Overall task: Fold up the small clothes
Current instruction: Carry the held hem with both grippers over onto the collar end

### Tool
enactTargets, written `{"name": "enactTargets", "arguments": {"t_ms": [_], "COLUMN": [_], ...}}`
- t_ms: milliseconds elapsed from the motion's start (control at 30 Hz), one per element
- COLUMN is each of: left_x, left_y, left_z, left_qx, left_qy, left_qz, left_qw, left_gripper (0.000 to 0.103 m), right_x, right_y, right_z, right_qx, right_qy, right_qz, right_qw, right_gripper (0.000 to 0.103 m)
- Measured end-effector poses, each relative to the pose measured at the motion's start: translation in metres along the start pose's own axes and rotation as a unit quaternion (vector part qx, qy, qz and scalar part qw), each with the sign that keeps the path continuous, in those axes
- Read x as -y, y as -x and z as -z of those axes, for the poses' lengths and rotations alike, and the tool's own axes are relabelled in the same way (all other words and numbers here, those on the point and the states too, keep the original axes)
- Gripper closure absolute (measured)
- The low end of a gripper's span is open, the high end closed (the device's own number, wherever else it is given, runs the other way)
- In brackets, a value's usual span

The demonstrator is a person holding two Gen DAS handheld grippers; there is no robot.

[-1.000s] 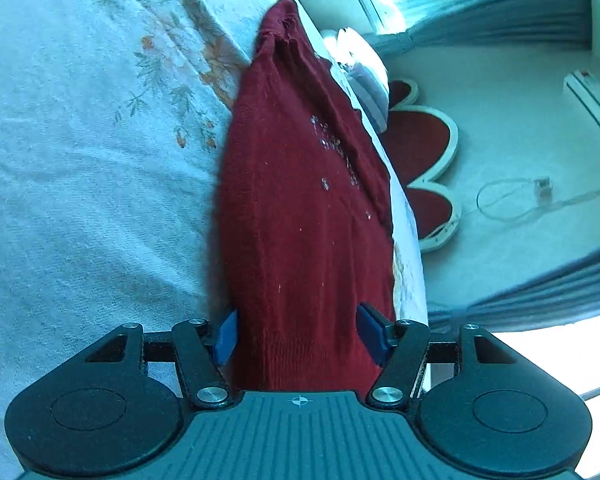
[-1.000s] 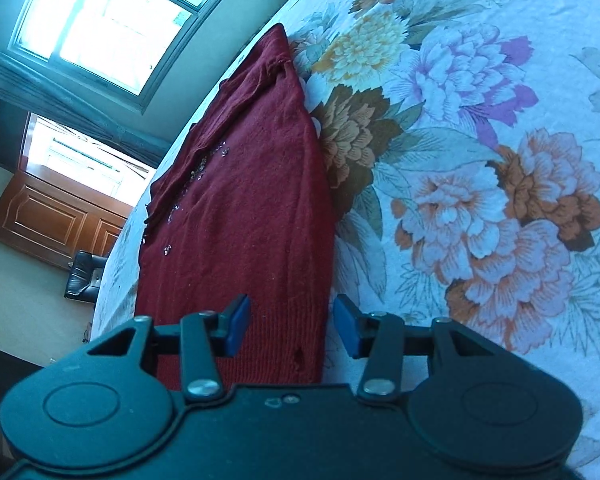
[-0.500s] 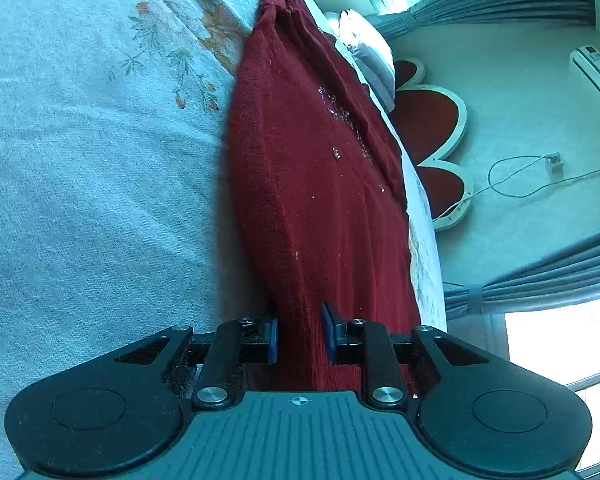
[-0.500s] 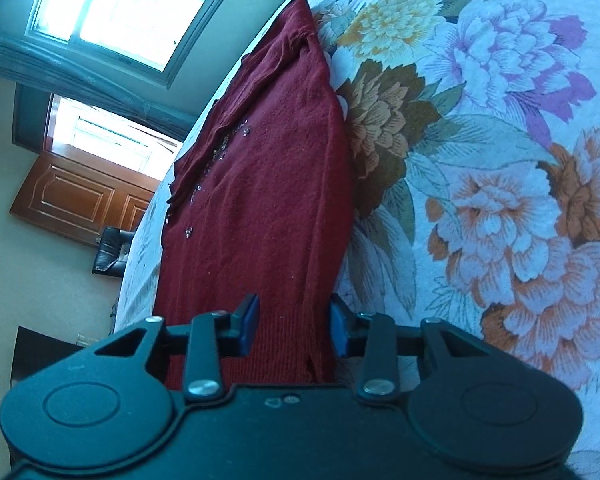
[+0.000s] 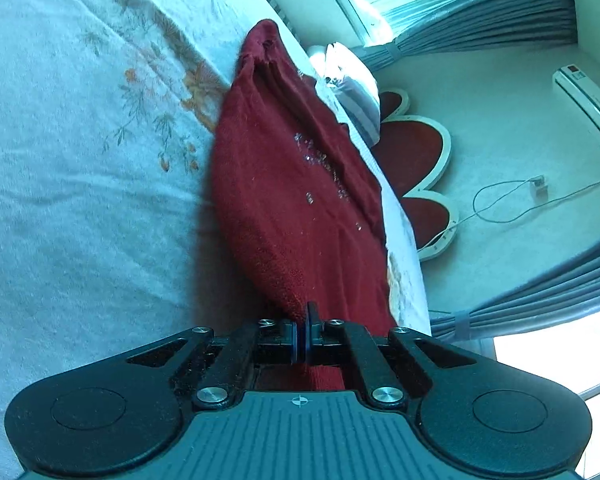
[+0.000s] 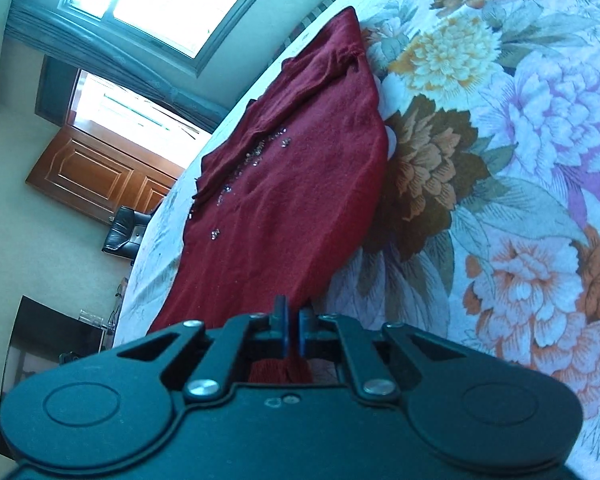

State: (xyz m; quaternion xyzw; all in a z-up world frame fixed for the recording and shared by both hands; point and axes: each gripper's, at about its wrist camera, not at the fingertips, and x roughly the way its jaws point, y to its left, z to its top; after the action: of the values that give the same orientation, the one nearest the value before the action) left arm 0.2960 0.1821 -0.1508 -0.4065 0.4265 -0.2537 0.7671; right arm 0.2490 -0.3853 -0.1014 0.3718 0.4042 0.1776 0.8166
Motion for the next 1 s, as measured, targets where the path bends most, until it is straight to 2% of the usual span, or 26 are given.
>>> {"name": "enactTargets", "arguments": {"t_ms": [133, 300, 533, 733, 900, 933, 1000], "left_x": [0.016, 0.047, 0.070, 0.060, 0.031, 0.023, 0.010], "left_y": [-0.003, -0.019, -0.070, -0.148, -0.204, -0.212, -0.221], "left_z": [-0.025, -0.073, -0.158, -0.223, -0.264, -0.270, -0.279], "left_qx": [0.026, 0.057, 0.094, 0.098, 0.098, 0.098, 0.095], "left_qy": [0.001, -0.008, -0.011, 0.004, 0.047, 0.060, 0.083], "left_qz": [0.021, 0.039, 0.039, 0.009, -0.032, -0.049, -0.072], "left_qw": [0.9994, 0.9976, 0.9947, 0.9952, 0.9935, 0.9921, 0.9894], "left_gripper": [0.101, 0.101, 0.101, 0.101, 0.101, 0.101, 0.101], "right_x": [-0.017, -0.045, -0.052, -0.018, 0.036, 0.048, 0.071], "right_y": [0.003, -0.003, -0.035, -0.108, -0.173, -0.184, -0.197], "right_z": [-0.022, -0.070, -0.169, -0.253, -0.292, -0.297, -0.303], "right_qx": [0.015, 0.036, 0.077, 0.079, 0.068, 0.066, 0.085], "right_qy": [0.011, 0.033, 0.010, -0.026, -0.097, -0.116, -0.154], "right_qz": [-0.020, -0.043, -0.081, -0.085, -0.081, -0.079, -0.047], "right_qw": [1.000, 0.998, 0.994, 0.993, 0.990, 0.988, 0.983], "right_gripper": [0.097, 0.097, 0.097, 0.097, 0.096, 0.089, 0.079]}}
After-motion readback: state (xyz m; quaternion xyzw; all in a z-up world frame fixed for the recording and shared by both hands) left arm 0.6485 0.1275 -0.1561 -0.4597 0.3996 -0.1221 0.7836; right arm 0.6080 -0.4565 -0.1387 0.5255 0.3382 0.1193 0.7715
